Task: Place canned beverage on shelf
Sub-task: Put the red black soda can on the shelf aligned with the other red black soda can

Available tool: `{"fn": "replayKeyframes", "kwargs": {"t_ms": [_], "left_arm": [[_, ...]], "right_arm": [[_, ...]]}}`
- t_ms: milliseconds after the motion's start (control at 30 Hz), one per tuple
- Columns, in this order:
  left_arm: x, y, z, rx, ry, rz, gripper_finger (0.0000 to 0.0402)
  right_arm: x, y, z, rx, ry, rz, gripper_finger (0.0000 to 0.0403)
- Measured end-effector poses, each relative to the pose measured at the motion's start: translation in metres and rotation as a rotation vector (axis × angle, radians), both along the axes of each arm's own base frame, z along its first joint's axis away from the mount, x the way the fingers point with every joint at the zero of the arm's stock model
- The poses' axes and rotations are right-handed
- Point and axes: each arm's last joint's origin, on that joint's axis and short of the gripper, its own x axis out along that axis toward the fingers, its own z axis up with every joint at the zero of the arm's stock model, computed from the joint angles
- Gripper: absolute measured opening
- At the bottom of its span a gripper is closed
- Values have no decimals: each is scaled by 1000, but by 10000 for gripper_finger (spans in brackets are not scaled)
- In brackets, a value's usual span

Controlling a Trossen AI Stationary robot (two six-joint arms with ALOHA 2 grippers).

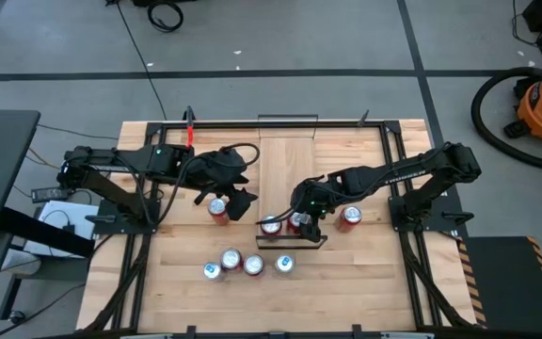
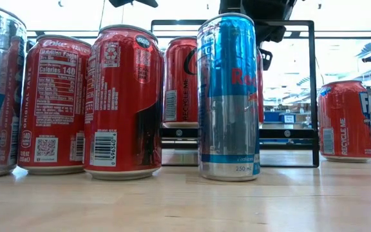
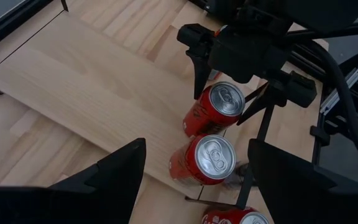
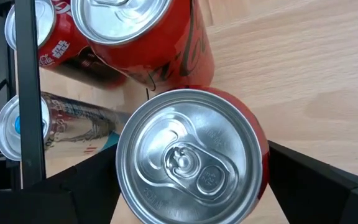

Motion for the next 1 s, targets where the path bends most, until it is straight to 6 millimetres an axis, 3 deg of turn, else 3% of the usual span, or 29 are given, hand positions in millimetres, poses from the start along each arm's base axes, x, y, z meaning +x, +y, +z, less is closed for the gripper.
{"fn": "replayKeyframes", "kwargs": {"t_ms": [1000], "left_arm": [[0,0,0,0,0,0,292]], "right_arm": [[-2,-6,21,37,-55,-60,376]]}}
